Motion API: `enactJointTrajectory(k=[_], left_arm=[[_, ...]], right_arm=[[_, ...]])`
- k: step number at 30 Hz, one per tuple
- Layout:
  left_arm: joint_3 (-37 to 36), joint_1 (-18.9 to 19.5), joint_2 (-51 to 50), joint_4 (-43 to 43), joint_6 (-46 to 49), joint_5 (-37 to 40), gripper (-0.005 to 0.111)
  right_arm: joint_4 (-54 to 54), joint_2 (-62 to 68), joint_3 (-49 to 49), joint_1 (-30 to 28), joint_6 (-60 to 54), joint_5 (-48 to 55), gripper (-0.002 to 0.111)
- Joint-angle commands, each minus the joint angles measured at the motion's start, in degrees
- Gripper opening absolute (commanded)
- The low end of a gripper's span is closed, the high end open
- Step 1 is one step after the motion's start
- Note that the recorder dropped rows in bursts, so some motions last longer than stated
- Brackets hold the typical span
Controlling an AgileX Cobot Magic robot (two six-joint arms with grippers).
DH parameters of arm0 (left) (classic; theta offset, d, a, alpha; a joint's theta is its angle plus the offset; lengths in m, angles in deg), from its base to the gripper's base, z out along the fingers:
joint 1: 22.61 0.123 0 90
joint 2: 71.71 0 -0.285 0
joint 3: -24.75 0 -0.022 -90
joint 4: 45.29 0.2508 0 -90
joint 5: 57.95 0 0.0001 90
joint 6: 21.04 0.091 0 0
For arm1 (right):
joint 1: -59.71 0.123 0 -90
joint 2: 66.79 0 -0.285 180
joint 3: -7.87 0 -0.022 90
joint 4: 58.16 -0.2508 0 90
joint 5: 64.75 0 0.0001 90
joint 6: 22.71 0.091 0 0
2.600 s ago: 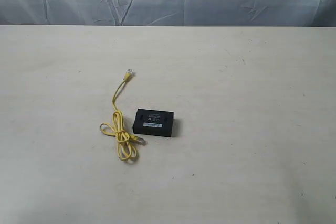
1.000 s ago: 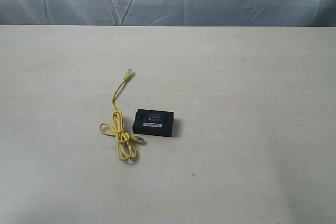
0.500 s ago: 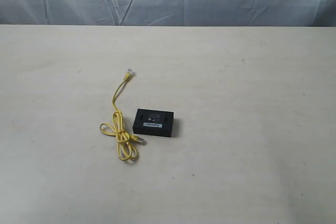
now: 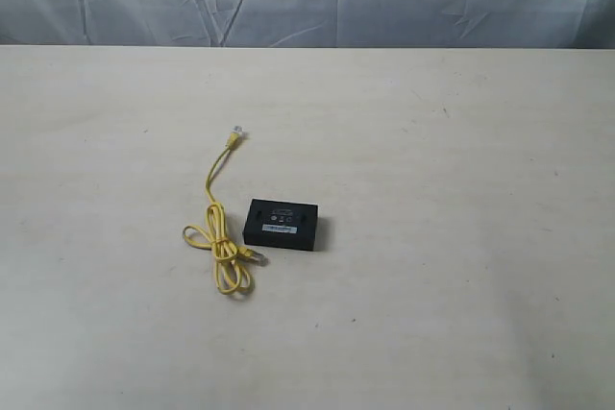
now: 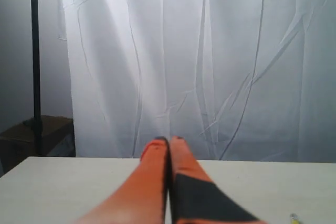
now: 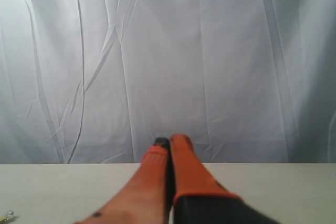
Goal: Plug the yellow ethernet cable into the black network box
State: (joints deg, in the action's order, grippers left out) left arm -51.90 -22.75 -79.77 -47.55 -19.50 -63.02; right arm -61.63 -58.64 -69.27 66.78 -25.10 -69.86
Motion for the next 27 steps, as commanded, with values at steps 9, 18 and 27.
enactJointTrajectory(k=[9, 18, 27], left_arm=[[23.79, -0.45, -28.62, 4.9, -0.14, 6.17, 0.0], [36.89, -1.69, -53.2, 4.76, 4.06, 19.54, 0.0], [50.88, -5.29, -75.57, 4.31, 6.95, 27.78, 0.0]], right_arm=[[-0.16, -0.36, -0.08, -0.26, -0.17, 0.51, 0.0], [-4.54, 0.11, 1.33, -0.26, -0.17, 3.27, 0.0], [-4.54, 7.96, 5.56, -0.26, -0.17, 8.14, 0.0]])
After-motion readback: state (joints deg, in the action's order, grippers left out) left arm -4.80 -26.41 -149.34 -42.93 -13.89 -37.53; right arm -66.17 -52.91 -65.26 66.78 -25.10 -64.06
